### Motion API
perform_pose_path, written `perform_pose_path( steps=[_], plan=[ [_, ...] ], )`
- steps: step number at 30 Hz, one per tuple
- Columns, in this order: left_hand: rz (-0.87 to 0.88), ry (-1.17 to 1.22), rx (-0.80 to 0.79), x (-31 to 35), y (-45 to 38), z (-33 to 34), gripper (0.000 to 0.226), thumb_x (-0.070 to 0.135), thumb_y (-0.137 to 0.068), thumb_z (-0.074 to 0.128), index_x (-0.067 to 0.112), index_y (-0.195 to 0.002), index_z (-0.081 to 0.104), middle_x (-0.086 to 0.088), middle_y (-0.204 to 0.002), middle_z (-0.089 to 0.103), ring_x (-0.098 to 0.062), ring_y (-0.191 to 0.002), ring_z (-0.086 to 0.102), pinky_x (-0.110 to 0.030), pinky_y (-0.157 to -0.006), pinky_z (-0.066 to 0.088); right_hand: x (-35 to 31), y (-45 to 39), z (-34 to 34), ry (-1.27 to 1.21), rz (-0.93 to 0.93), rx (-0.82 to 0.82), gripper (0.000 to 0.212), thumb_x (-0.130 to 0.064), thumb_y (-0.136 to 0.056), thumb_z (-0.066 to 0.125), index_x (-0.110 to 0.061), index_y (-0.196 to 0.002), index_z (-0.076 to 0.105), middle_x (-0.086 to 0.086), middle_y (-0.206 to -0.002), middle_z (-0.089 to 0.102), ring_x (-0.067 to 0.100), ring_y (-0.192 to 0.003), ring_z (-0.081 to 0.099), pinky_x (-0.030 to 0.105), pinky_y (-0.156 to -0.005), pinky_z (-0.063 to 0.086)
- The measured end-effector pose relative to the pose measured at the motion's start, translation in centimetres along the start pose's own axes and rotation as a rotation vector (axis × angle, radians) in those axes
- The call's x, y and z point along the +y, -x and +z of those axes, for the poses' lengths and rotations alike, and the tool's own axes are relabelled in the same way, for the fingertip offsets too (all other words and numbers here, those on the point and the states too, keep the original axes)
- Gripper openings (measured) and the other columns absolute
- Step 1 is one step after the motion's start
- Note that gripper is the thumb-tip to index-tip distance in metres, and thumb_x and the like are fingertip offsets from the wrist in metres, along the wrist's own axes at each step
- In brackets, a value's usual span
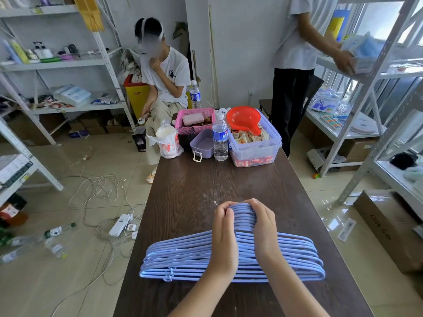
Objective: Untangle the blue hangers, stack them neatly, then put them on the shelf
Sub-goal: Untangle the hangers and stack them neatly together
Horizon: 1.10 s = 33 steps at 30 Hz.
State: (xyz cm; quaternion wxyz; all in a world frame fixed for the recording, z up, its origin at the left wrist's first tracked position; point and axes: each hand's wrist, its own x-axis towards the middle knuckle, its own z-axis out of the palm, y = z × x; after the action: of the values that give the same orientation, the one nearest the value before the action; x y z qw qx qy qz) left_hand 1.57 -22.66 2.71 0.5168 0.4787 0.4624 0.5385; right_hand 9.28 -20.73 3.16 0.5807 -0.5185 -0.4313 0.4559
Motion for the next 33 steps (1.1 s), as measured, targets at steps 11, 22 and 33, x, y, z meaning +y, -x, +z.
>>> perform_pose_path(
  steps=[11,22,33],
  plan=[
    [0.074,-0.197,0.162,-0.3,-0.9,0.6,0.032,0.010,-0.099,0.026,0.030,-0.084,0.046,0.003,-0.084,0.056,-0.008,-0.081,0.056,-0.026,-0.074,0.049,2.1,0.1,-0.5,0.006,-0.103,-0.002,0.036,-0.034,-0.088,0.031,-0.026,-0.081,0.065,-0.003,-0.075,0.069,0.002,-0.070,0.065,0.012,-0.058,0.051],
    [0.040,-0.194,0.141,-0.2,-0.7,0.4,0.028,0.012,-0.099,0.026,0.030,-0.089,0.046,0.001,-0.089,0.056,-0.012,-0.086,0.057,-0.026,-0.076,0.048,8.5,0.2,-12.2,1.359,-0.187,-0.461,0.092,-0.044,-0.073,0.062,-0.027,-0.144,0.005,-0.009,-0.150,0.023,0.014,-0.140,0.019,0.031,-0.117,0.006],
    [0.090,-0.179,0.133,-0.4,-0.5,0.3,0.023,0.034,-0.084,0.026,0.029,-0.087,0.048,-0.001,-0.088,0.056,-0.017,-0.087,0.055,-0.036,-0.081,0.047,7.9,-0.5,-11.4,1.436,-0.416,-0.237,0.059,-0.019,-0.012,0.082,-0.017,-0.067,0.061,-0.003,-0.054,0.063,0.015,-0.045,0.060,0.022,-0.041,0.048]
  ],
)
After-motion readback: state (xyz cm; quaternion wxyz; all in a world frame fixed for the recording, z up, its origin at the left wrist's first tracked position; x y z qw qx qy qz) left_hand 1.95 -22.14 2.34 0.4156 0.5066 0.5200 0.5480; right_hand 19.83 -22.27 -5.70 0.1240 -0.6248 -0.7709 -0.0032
